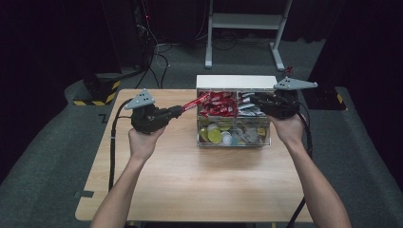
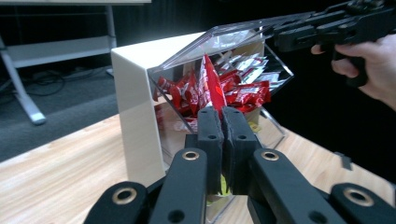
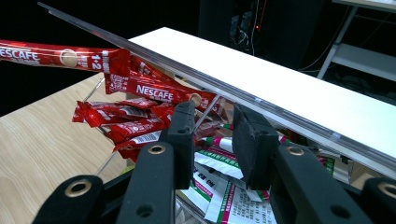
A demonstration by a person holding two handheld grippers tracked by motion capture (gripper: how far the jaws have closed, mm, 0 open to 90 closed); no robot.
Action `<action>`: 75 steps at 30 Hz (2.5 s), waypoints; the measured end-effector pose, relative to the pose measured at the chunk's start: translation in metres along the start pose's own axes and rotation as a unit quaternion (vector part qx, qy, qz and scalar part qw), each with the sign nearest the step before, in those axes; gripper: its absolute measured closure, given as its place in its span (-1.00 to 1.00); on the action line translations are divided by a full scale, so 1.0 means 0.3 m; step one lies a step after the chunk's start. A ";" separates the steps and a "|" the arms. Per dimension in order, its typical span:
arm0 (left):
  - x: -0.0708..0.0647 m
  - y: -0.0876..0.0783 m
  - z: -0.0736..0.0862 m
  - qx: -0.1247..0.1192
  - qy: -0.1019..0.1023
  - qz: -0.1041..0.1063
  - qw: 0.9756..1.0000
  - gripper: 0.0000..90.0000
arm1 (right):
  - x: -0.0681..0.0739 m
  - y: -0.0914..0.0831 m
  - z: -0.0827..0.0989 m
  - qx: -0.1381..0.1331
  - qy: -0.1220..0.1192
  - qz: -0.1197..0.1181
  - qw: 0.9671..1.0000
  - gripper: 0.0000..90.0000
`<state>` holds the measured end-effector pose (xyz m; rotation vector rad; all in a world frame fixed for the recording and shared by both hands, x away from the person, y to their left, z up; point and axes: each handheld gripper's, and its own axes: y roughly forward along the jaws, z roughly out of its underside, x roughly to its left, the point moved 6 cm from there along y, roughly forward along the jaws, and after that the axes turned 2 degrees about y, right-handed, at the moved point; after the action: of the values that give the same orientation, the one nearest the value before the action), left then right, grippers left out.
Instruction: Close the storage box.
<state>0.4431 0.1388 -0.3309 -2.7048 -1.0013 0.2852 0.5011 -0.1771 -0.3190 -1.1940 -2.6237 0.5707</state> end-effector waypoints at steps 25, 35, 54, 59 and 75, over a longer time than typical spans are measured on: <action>0.063 -0.124 0.058 -0.026 -0.023 -0.035 0.999 0.93 | 0.001 0.000 0.000 -0.001 -0.001 0.001 1.000 0.54; 0.095 -0.144 0.108 -0.029 -0.030 -0.066 0.997 0.93 | 0.000 0.000 0.000 -0.001 -0.003 0.001 1.000 0.54; 0.149 -0.119 0.238 0.010 -0.037 -0.116 0.993 0.93 | -0.001 0.002 0.000 -0.001 -0.003 0.001 1.000 0.55; 0.157 -0.094 0.270 0.013 -0.045 -0.111 0.993 0.93 | -0.001 0.002 0.001 0.000 -0.003 0.001 1.000 0.55; 0.184 -0.017 0.397 0.043 -0.073 -0.110 0.990 0.93 | -0.001 0.002 0.002 -0.002 -0.002 -0.002 1.000 0.54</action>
<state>0.4498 0.1978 -0.4479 -2.4977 -1.2845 0.4788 0.5015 -0.1772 -0.3198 -1.1907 -2.6306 0.5682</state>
